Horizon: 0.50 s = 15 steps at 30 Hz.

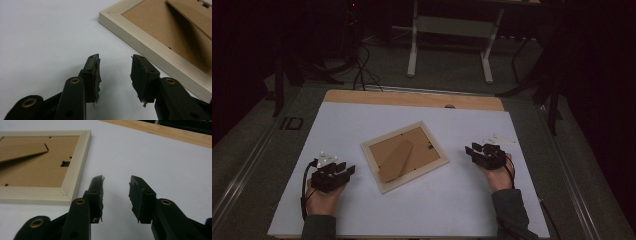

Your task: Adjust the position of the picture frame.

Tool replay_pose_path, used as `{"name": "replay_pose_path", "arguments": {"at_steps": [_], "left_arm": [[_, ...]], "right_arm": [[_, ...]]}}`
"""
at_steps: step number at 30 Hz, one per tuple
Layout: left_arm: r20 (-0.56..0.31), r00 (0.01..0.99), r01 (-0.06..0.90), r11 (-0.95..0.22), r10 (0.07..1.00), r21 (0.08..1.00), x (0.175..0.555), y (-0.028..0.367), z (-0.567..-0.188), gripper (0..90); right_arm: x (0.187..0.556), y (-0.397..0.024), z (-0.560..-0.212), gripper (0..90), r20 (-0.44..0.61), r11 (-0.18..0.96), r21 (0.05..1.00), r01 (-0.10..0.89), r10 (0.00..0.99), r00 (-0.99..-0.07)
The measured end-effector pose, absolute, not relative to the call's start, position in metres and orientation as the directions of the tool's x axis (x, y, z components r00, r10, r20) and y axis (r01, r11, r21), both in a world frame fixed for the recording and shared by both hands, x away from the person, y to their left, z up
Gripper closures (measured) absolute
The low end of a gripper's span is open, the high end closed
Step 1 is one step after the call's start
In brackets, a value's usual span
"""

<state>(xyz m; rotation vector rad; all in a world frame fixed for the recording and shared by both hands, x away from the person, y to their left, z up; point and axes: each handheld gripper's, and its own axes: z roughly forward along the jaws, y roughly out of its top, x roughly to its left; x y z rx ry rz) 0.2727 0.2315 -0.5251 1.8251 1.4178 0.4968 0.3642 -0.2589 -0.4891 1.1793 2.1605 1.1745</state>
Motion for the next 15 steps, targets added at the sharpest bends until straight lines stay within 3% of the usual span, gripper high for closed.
{"name": "replay_pose_path", "arguments": {"at_steps": [5, 15], "left_arm": [[-0.142, 0.325, 0.647, -0.111, 0.935, 0.755, 0.272, 0.227, -0.525, 60.2], [-0.142, 0.370, 0.644, -0.144, 0.918, 0.752, 0.273, 0.218, -0.527, 76.3]], "right_arm": [[0.370, -0.256, -0.491, 65.7, 0.067, 0.267, 0.826, 0.496, 0.827, -0.558], [0.381, -0.244, -0.499, 74.8, 0.097, 0.267, 0.813, 0.517, 0.814, -0.573]]}}
